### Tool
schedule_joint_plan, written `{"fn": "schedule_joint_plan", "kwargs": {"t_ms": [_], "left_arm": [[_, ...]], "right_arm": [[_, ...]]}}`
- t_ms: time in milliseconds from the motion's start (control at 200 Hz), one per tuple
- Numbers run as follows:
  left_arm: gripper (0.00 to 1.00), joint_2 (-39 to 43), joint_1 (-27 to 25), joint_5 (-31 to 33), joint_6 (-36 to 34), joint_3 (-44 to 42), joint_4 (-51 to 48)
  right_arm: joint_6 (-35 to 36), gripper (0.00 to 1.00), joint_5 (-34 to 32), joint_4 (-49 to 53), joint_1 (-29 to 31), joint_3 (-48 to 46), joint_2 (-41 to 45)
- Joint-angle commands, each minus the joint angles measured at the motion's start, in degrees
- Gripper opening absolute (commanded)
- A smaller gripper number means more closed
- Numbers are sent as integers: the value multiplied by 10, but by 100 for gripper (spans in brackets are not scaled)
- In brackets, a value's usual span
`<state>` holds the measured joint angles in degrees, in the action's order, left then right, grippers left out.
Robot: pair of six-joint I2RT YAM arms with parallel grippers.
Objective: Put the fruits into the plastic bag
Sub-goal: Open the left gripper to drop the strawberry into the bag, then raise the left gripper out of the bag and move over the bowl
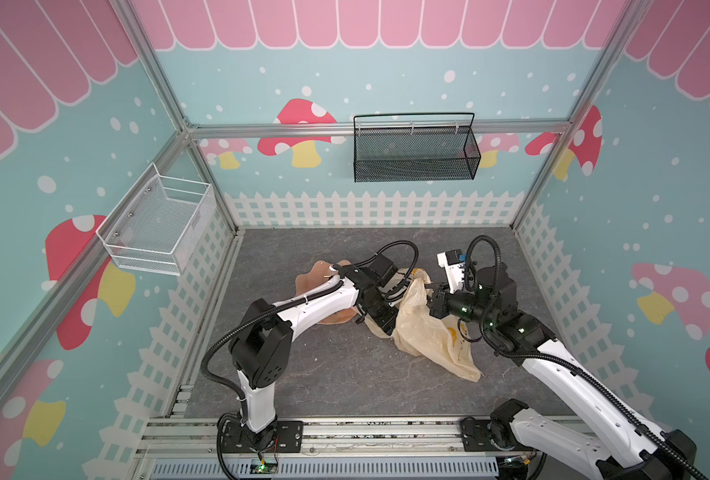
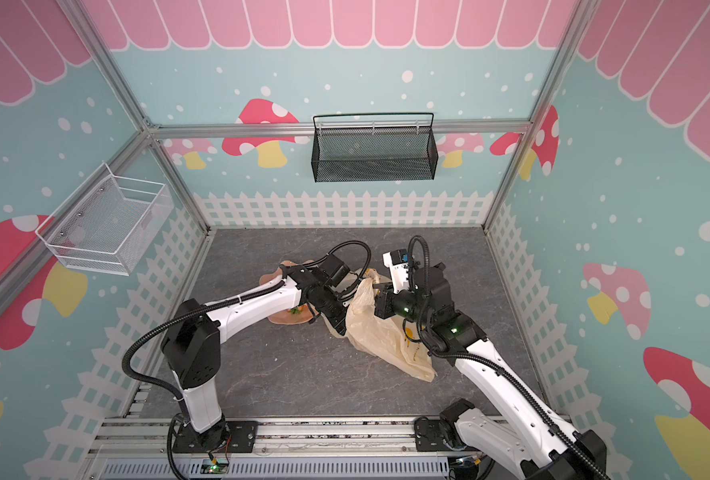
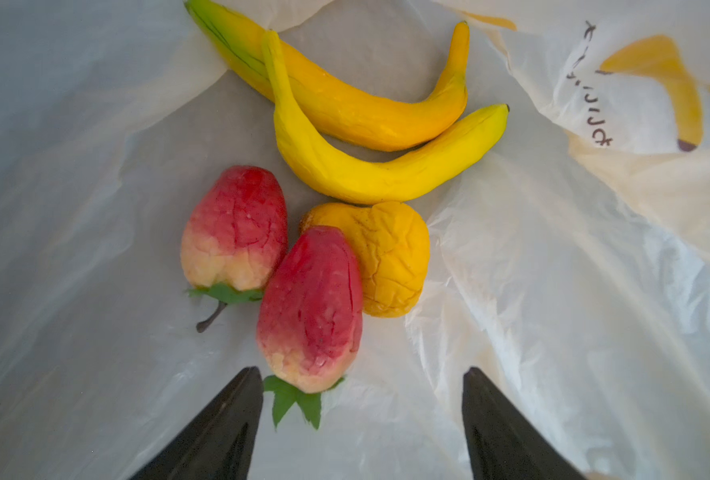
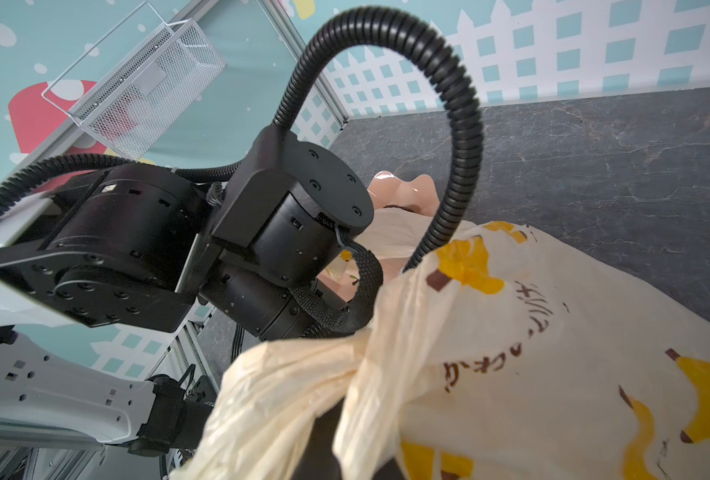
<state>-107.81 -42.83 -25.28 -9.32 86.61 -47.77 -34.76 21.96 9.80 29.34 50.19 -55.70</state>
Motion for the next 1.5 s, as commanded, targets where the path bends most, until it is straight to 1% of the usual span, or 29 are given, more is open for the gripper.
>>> {"fn": "schedule_joint_plan", "kwargs": {"t_ms": [0, 195, 365, 575, 750, 800, 820, 870, 901, 966, 981, 1051, 1136, 1191, 1371, 1496], "left_arm": [[78, 11, 0, -8, -3, 1, -3], [78, 46, 38, -18, 36, -7, 24], [77, 103, 78, -31, 78, -34, 60], [77, 174, 118, -67, 106, -79, 89], [77, 233, 177, -101, 163, -124, 138], [77, 252, 190, -96, 185, -141, 159], [77, 259, 209, -93, 193, -147, 165], [78, 274, 231, -89, 214, -159, 179], [78, 280, 245, -83, 230, -164, 185], [78, 287, 271, -44, 254, -167, 180], [78, 286, 277, -35, 259, -167, 175], [82, 280, 301, 45, 279, -156, 136], [86, 260, 323, 89, 292, -140, 93], [89, 243, 325, 114, 293, -128, 69], [91, 187, 320, 173, 308, -77, 10], [95, 150, 297, 219, 312, -54, -2]], "right_arm": [[0, 0, 5, -15, 3, -5, -3], [1, 0, 5, -15, 3, -3, -5], [1, 0, 3, -15, 3, -1, -7], [2, 0, 1, -15, 3, -1, -9], [3, 0, 3, -15, 4, 1, -13], [3, 0, 3, -16, 3, 1, -14], [4, 0, 3, -16, 3, 2, -14], [4, 0, 4, -15, 3, 3, -16], [5, 0, 4, -15, 3, 3, -15], [5, 0, 4, -15, 3, 3, -16], [5, 0, 4, -15, 3, 3, -16], [6, 0, 5, -15, 4, 3, -16], [5, 0, 5, -15, 3, 4, -15], [5, 0, 5, -15, 3, 3, -15], [5, 0, 5, -14, 3, 6, -19], [5, 0, 5, -14, 3, 7, -18]]}}
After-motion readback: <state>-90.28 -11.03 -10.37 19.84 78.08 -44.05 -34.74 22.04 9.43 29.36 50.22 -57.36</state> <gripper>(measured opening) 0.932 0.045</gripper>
